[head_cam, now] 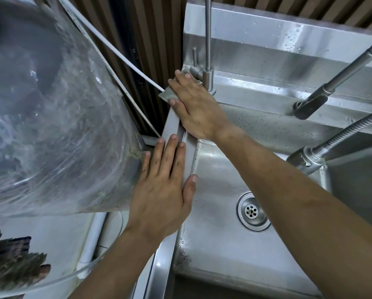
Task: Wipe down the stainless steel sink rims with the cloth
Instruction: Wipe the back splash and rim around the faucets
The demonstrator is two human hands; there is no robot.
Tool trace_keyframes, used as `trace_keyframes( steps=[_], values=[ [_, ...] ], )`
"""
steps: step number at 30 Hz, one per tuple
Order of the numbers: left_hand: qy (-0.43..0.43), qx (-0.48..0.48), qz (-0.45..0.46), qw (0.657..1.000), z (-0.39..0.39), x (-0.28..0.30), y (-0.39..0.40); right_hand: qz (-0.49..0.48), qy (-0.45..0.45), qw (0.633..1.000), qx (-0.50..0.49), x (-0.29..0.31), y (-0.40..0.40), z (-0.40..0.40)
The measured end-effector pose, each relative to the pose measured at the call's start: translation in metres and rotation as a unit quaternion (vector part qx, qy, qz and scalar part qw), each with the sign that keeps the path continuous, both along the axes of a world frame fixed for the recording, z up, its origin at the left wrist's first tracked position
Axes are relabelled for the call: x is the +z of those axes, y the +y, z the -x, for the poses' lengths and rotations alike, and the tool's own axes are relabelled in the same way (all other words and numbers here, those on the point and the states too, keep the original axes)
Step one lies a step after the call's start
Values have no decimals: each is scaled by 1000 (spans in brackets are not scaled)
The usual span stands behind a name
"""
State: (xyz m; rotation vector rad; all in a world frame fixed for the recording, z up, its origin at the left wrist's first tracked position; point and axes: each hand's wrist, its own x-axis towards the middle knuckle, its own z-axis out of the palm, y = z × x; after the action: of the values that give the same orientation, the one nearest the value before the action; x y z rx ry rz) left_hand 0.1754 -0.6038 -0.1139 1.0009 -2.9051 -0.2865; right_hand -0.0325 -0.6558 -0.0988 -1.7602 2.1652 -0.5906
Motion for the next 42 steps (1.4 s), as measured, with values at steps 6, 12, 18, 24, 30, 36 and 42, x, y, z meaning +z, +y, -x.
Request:
trace_keyframes(
  steps=[6, 12, 18, 24, 30, 36, 42],
  values=[
    [4, -3, -17, 1000, 19, -1, -19, 5, -53, 998, 33, -9, 29, 2],
    [0, -11, -3, 1000, 16, -1, -15, 69, -41, 997, 7, -16, 18, 5],
    [-13, -15, -5, 1000, 18, 1, -16, 178, -131, 969, -111, -24, 45, -4],
    [10, -14, 10, 1000, 35, 13, -27, 496, -366, 670, -413, 42, 68, 16],
    [-13, -6, -9, 1000, 73, 11, -52, 297, 127, 930, -172, 45, -13, 85],
    [-34, -2, -16, 999, 75, 10, -54, 151, 450, 880, 25, 12, 4, 121],
    [-46, -1, 5, 999, 82, 10, -55, 112, 495, 858, 81, 30, 28, 153]
  ],
)
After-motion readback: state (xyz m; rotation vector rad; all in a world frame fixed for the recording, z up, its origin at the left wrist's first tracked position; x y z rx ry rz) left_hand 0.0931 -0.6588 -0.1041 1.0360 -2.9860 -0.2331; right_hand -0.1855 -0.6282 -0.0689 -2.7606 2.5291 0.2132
